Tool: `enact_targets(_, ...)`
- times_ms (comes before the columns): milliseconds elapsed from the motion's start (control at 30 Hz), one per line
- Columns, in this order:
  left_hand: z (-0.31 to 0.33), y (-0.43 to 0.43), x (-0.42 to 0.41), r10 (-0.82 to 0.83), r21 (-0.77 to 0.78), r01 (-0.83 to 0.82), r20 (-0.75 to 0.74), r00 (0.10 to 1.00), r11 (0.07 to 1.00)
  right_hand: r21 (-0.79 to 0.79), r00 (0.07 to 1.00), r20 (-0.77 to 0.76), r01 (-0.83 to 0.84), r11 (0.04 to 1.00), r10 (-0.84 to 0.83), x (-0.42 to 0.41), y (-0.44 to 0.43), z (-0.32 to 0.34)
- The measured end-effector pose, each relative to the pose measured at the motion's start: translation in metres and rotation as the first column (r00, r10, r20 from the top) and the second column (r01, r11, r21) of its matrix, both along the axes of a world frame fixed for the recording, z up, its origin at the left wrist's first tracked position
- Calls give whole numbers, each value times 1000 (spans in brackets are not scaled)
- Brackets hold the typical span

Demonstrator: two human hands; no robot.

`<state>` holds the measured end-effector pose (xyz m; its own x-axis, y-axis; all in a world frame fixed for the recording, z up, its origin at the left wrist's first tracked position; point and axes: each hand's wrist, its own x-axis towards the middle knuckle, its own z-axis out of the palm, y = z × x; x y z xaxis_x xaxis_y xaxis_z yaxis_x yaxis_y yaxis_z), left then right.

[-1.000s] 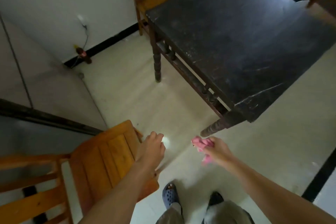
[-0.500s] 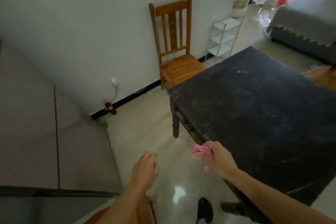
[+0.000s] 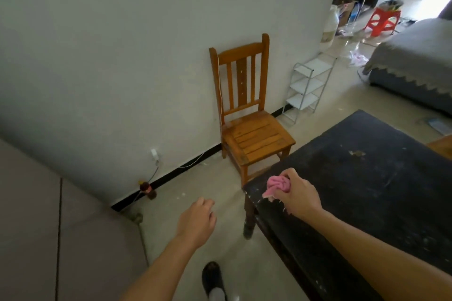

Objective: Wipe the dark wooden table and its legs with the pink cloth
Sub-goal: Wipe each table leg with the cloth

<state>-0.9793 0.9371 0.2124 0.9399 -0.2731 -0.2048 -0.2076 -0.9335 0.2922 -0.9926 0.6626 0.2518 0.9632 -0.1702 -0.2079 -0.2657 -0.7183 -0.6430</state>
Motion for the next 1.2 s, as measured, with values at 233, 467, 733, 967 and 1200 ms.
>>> enact_targets(233,8,-11,159,-266,-23,265,-55,962,964,-14,951,125,288,958,-284,88,1,-18)
enact_targets(467,28,-82,241,-607,-99,601,-50,793,793,-42,804,136,589,807,-579,91,-25,-23)
enact_targets(733,-4,-139,288,-864,-26,864,-65,500,502,48,537,75,840,541,-840,117,-39,-66)
enact_targets(967,-34,-143,338,-970,18,975,-101,222,221,116,344,-42,934,338,-938,160,5,-84)
enact_targets(1200,-77,-153,368,-980,-14,980,-21,-198,-198,-66,-76,-48,995,-73,-996,152,70,-101)
